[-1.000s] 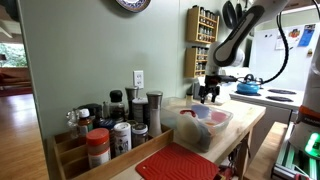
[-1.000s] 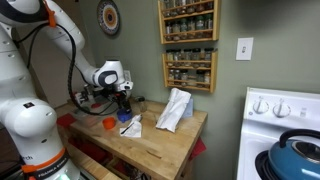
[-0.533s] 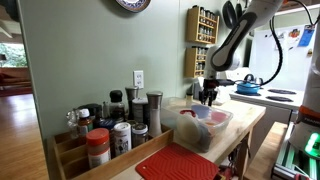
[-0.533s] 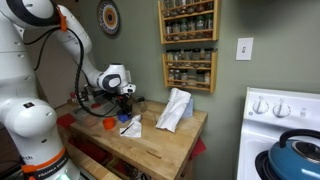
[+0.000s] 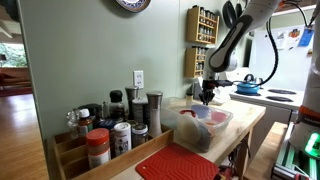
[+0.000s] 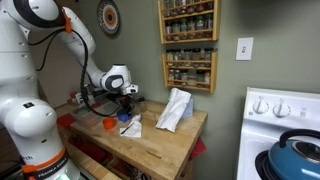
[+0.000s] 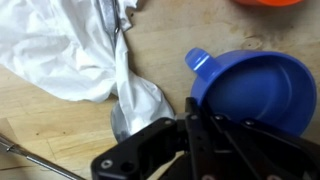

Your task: Put the blue cup in the storage box and put the orange cup in the blue cup

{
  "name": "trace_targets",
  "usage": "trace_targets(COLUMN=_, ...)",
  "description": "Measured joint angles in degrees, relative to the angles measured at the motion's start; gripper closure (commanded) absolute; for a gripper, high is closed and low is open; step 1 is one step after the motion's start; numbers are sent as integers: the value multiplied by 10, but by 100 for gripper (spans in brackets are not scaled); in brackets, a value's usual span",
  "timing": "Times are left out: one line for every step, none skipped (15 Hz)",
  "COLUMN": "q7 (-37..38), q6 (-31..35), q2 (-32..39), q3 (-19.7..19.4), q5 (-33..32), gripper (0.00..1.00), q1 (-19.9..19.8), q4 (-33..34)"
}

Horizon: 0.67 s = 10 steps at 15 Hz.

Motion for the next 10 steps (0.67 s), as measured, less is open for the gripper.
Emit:
trace_targets(q7=-13, q6=0, q2=-1, q3=-2, q5=5, gripper=99, q1=-1, q4=3)
trace_targets(q7=-27, q6=-1, q2=-3, q3=-3, q5=11, gripper=99, q1=-2, q4=6)
trace_targets(q7=-41, q6=-2, q2=-8, q3=-4, q5=15, gripper=99, q1=-3, q4=9)
trace_targets(q7=-54, q6=-4, q2=-16, q3=-6, q5=18, gripper=99, q1=-4, q4=12)
trace_targets(q7=-67, q6=-11, q2=-28, q3=-8, q5=21, gripper=99, q1=-5, q4=16)
trace_targets(q7=-77, q6=-24, q2=-46, q3=-10, q5=22, gripper=99, q1=-5, q4=21)
trace_targets(q7=-86, q6=-40, q2=-66, q3=-10, q5=26, gripper=99, q1=-5, q4=25)
trace_targets(q7=-98, q6=-60, q2=-92, q3=-10, q5=32, gripper=99, q1=-4, q4=31)
trace_targets(q7=-108, q6=-80, q2=-117, q3=-10, q5=39, gripper=99, q1=-1, q4=36)
trace_targets(q7=-117, q6=-100, q2=-142, q3=-10, q5=44, gripper=99, q1=4, q4=42)
